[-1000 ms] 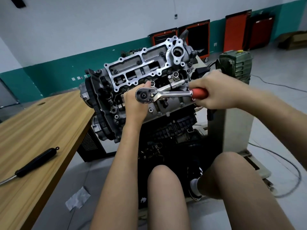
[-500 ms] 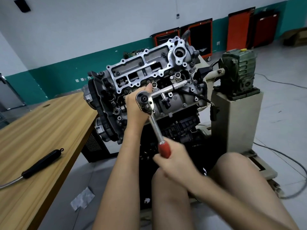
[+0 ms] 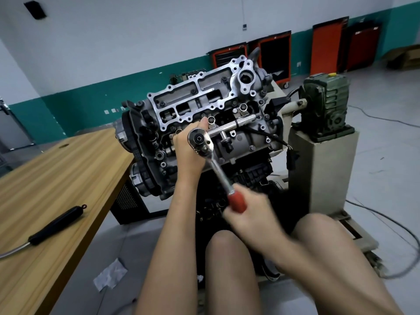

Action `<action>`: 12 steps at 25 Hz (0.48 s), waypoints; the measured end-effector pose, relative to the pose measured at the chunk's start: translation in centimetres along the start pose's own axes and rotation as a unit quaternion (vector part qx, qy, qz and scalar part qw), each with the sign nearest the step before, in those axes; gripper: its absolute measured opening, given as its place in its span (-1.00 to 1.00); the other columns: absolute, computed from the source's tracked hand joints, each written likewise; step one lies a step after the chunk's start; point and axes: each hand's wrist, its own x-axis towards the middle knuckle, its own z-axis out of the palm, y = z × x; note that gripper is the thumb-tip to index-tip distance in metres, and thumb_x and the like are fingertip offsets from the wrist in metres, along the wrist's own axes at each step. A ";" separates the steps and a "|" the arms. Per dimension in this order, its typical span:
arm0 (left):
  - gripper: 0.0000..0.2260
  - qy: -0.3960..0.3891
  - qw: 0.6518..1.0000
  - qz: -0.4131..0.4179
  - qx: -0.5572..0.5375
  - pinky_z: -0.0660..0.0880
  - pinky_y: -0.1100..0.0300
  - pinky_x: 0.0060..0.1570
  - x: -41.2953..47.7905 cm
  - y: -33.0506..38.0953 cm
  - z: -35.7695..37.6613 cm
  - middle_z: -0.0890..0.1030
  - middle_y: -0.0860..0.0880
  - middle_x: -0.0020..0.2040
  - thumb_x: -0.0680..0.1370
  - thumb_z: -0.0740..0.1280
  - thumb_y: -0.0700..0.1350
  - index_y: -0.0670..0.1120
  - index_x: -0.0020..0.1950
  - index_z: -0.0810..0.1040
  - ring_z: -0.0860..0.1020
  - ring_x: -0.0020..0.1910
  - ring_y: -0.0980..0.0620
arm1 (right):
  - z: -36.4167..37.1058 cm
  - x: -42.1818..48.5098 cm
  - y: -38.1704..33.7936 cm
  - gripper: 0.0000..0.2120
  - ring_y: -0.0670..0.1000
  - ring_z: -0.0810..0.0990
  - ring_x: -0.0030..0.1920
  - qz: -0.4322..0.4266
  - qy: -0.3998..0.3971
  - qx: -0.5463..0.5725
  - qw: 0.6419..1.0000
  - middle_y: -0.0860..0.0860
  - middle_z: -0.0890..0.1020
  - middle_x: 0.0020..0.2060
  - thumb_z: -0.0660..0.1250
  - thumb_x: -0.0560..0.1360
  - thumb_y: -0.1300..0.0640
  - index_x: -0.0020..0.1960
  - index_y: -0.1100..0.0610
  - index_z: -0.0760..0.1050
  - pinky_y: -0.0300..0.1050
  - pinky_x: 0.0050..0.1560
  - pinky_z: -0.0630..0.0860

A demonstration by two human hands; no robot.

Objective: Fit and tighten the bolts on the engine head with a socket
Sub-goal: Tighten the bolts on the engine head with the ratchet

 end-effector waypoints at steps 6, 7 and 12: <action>-0.53 -0.045 0.998 0.018 0.028 0.22 -0.04 -0.29 0.3 -0.2 -0.8 0.18 0.05 -0.48 0.59 0.27 -0.08 0.01 -0.45 0.12 0.16 -0.42 -0.04 | 0.4 0.1 -0.1 -0.73 -0.16 0.26 -0.51 0.006 -0.045 0.024 0.999 -0.12 0.32 -0.55 0.32 0.32 0.28 -0.37 0.01 0.29 -0.28 -0.43 0.24; -0.52 -0.046 0.998 0.021 0.039 0.23 -0.04 -0.27 0.4 -0.2 -0.7 0.18 0.07 -0.50 0.58 0.27 -0.09 0.04 -0.47 0.11 0.17 -0.43 -0.04 | -2.6 1.4 -0.1 -0.67 -0.17 0.28 -0.52 -0.031 -0.082 -0.037 0.996 -0.12 0.31 -0.55 0.34 0.33 0.35 -0.37 0.01 0.27 -0.28 -0.42 0.24; -0.50 -0.056 0.998 0.010 0.026 0.25 0.00 -0.26 0.7 -0.4 -0.6 0.23 0.13 -0.53 0.58 0.27 -0.09 0.08 -0.54 0.22 0.20 -0.43 -0.02 | -12.7 9.8 -2.8 -0.72 -0.20 0.39 -0.51 -0.176 -0.132 -0.405 0.887 -0.15 0.39 -0.53 0.37 0.37 0.23 -0.29 -0.09 0.34 -0.27 -0.44 0.26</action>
